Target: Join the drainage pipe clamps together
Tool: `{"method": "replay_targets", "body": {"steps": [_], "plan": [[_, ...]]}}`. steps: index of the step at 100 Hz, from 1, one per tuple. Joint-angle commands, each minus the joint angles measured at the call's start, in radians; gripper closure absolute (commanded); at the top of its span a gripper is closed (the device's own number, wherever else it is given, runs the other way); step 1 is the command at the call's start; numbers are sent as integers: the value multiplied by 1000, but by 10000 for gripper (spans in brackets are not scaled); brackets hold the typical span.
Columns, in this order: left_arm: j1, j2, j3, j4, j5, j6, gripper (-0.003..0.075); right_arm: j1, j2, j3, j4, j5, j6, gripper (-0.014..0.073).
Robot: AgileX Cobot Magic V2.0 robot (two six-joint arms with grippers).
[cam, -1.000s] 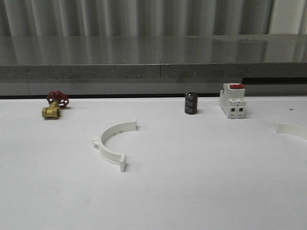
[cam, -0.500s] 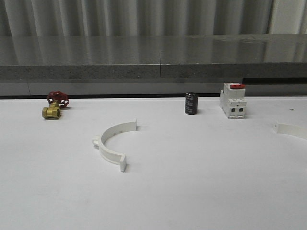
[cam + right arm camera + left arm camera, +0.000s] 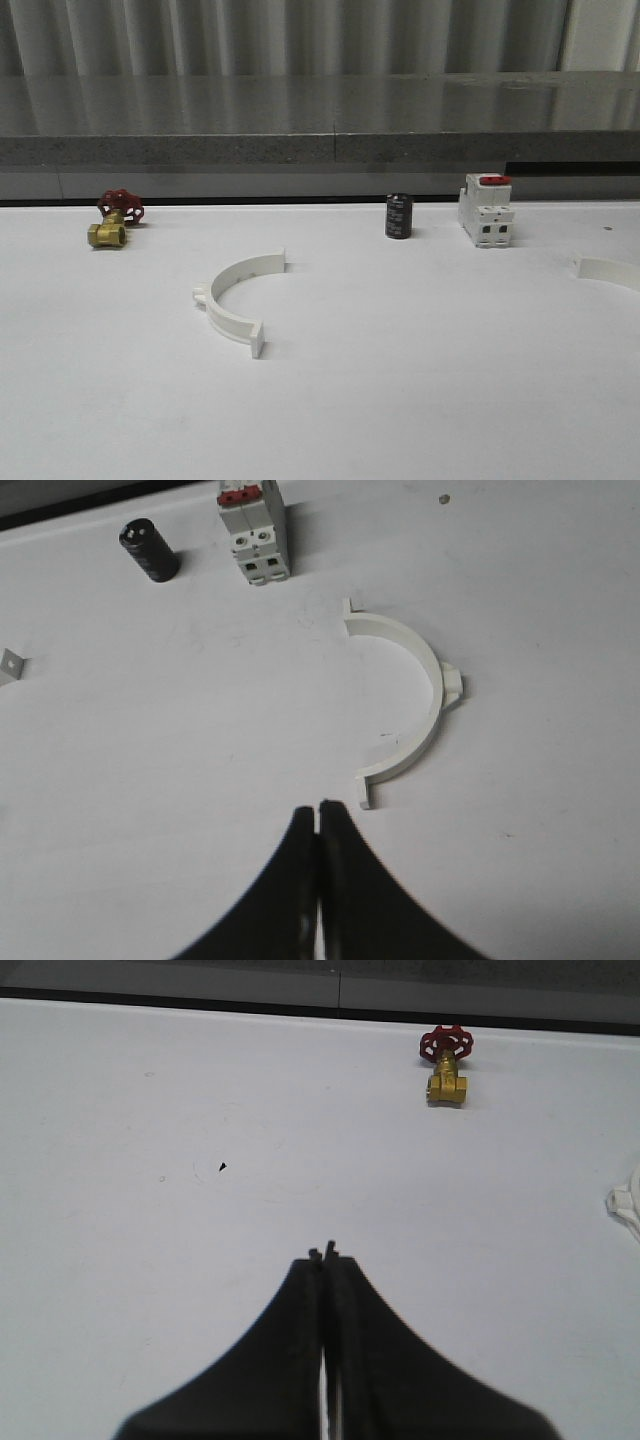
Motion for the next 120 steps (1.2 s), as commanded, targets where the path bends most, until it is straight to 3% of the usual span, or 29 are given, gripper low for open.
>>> {"method": "replay_targets", "body": {"steps": [1, 8, 15, 27, 37, 52, 79, 120], "plan": [[3, 7, -25, 11, -60, -1, 740, -5, 45, -55, 5, -33, -8, 652], [3, 7, -25, 11, -60, -1, 740, -5, 74, -56, 5, -32, -8, 594], [3, 7, -25, 11, -60, -1, 740, -5, 95, -56, 5, -26, -12, 466], [3, 7, -25, 11, -60, -1, 740, -5, 108, -56, 4, -21, -24, 119], [3, 7, -25, 11, -60, -1, 740, -5, 108, -57, 4, -33, -24, -68], [3, 7, -25, 11, -60, -1, 740, -5, 146, -120, -6, 19, -24, -38], [3, 7, -25, 11, -60, -1, 740, -5, 391, -372, -140, 255, -26, -39], [3, 7, -25, 11, -60, -1, 740, -103, 726, -512, -151, 217, -69, -39]]}}
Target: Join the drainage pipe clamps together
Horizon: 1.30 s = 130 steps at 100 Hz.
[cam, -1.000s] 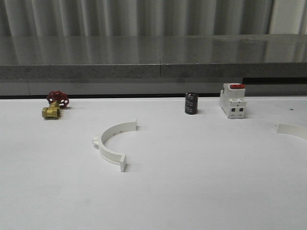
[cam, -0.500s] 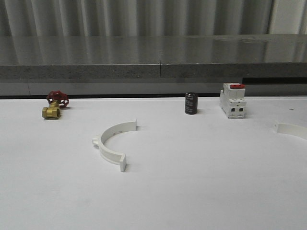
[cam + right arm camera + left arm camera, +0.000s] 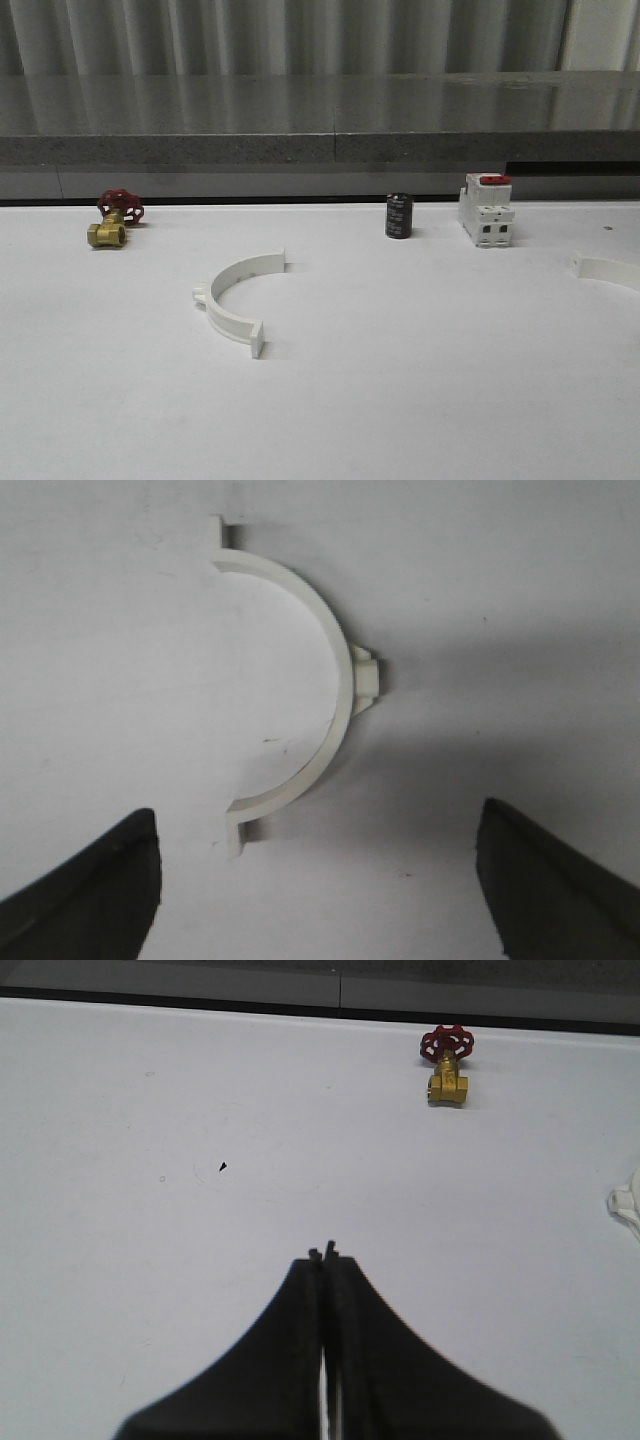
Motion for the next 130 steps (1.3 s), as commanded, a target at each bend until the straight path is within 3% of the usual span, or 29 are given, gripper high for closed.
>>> {"method": "replay_targets", "body": {"steps": [1, 68, 113, 121, 130], "plan": [[1, 7, -25, 11, -60, -1, 740, -37, 22, -44, -16, -50, -19, -39], [1, 7, -25, 11, -60, -1, 740, -76, 271, -44, -6, -262, -107, -39], [1, 7, -25, 11, -60, -1, 740, -73, 311, -51, 17, -250, -110, -39], [1, 7, -25, 11, -60, -1, 740, -73, 311, -51, 20, -239, -110, -16], [1, 7, -25, 11, -60, -1, 740, -73, 311, -51, 39, -221, -110, 72]]}}
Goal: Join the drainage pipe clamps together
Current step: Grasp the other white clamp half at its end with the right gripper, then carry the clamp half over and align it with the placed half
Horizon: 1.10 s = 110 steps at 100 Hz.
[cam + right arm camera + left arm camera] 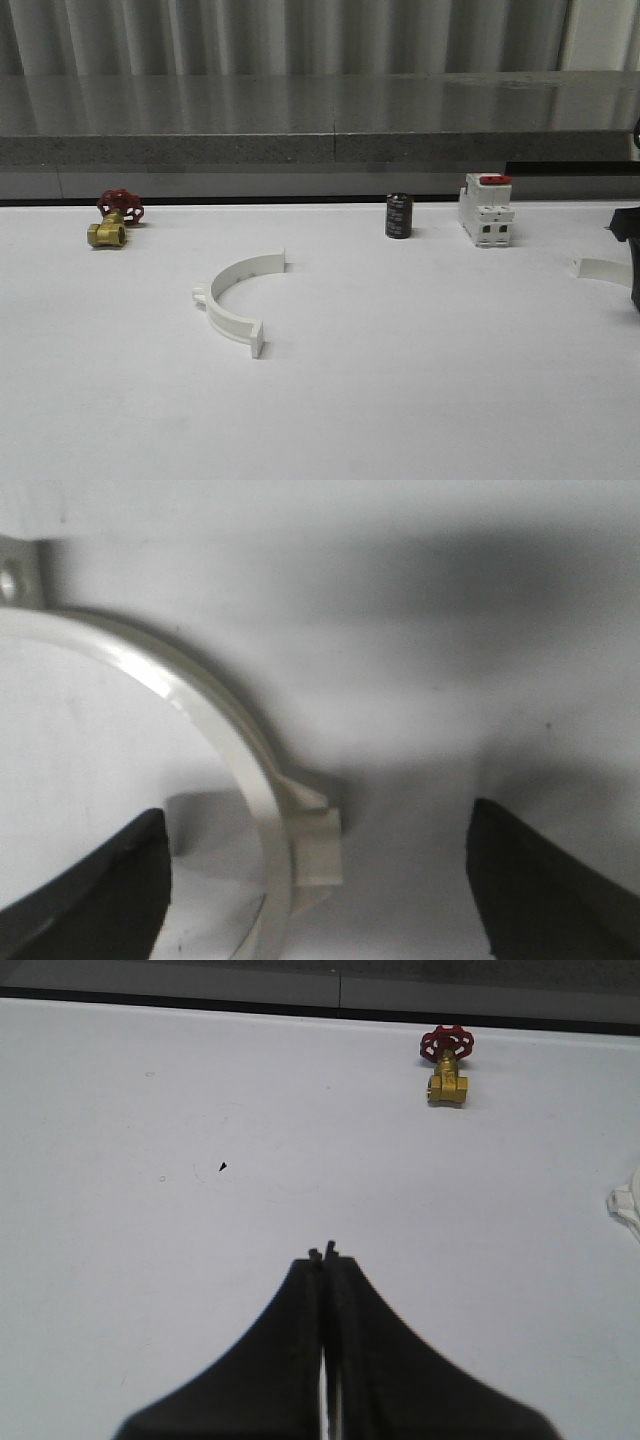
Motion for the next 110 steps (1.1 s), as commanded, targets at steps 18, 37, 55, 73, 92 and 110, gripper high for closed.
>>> {"method": "replay_targets", "body": {"steps": [18, 37, 55, 73, 92, 110], "plan": [[1, 7, -25, 11, -60, -1, 740, -5, -44, -26, 54, 6, -10, 305], [1, 7, -25, 11, -60, -1, 740, -5, -44, -26, 73, 6, -10, 400], [1, 7, -25, 11, -60, -1, 740, -5, -44, -26, 73, 15, -10, 400], [1, 7, -25, 11, -60, -1, 740, -5, -44, -26, 73, -5, -10, 400], [1, 7, -25, 11, -60, -1, 740, -5, -44, -26, 78, -4, -9, 400], [1, 7, -25, 11, -60, -1, 740, 8, -45, -51, 132, 21, -2, 400]]}}
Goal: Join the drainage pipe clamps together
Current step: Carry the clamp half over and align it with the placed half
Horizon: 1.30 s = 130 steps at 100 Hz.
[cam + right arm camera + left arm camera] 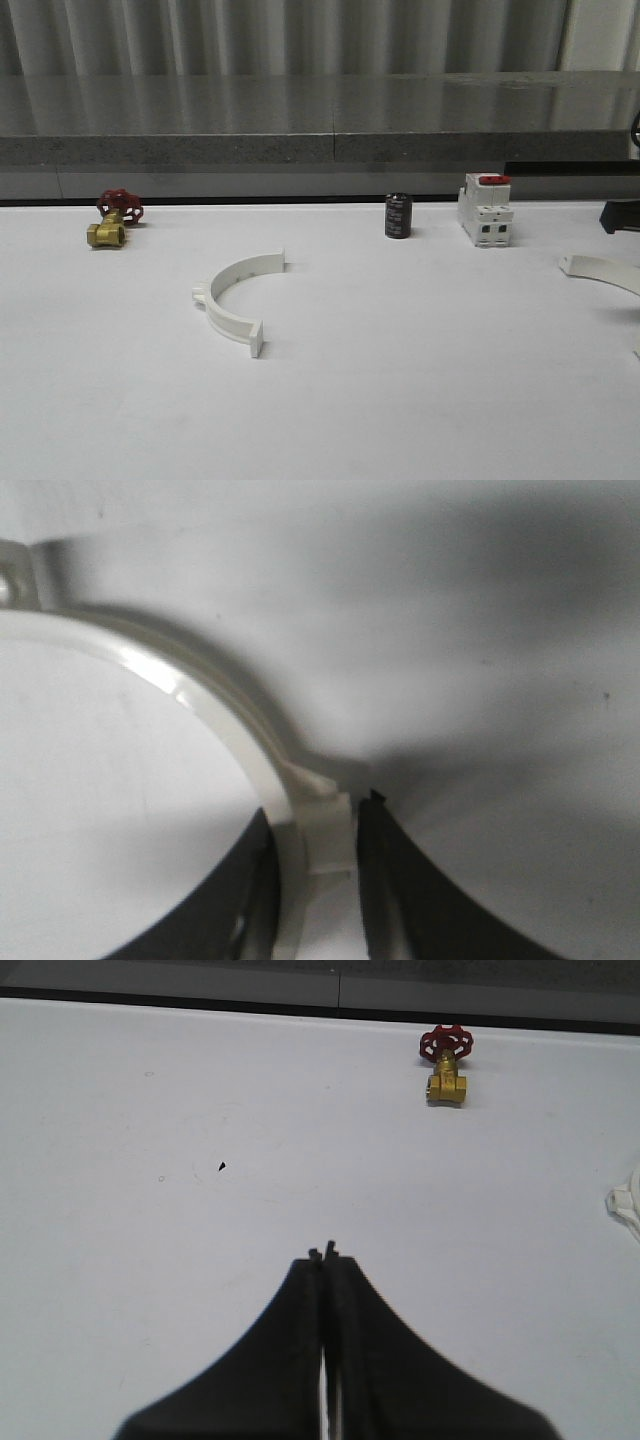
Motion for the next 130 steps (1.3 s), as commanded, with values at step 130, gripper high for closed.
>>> {"method": "replay_targets", "body": {"steps": [130], "plan": [[1, 7, -25, 11, -60, -1, 740, 636, 103, -353, -177, 29, 708, 400]]}}
